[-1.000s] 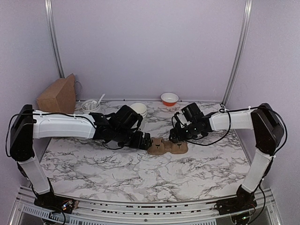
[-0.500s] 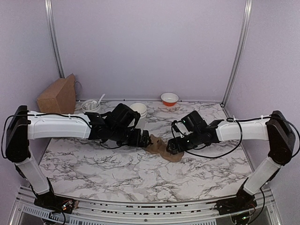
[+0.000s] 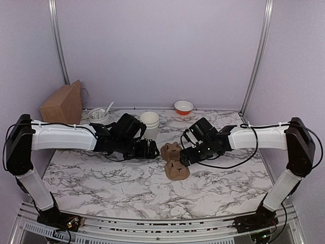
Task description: Pack the takeout coffee
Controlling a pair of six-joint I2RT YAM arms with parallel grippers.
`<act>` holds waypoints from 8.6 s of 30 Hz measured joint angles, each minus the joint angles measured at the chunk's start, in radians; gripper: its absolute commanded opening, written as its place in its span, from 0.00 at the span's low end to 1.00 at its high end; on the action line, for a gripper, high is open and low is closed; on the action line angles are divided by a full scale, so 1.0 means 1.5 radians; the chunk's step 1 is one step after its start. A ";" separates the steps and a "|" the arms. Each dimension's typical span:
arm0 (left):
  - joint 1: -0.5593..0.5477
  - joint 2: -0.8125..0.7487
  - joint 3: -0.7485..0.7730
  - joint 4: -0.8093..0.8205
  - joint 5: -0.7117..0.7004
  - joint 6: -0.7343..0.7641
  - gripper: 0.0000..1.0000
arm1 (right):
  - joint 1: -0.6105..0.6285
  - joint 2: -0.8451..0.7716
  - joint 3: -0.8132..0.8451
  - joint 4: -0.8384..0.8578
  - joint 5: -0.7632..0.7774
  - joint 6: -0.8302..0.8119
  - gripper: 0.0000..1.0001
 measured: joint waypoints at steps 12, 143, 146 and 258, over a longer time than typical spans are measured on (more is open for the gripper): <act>0.035 -0.018 -0.039 0.041 0.032 -0.036 0.99 | 0.074 0.071 0.079 -0.049 0.063 0.072 0.93; -0.196 0.482 0.829 -0.557 -0.309 0.079 0.55 | -0.173 -0.259 -0.048 0.025 0.022 0.072 0.92; -0.193 0.455 0.793 -0.528 -0.303 0.075 0.63 | -0.173 -0.259 -0.062 0.023 0.006 0.070 0.93; 0.486 -0.279 0.272 -0.273 -0.289 0.142 0.99 | -0.150 -0.139 -0.066 -0.078 0.095 0.086 0.78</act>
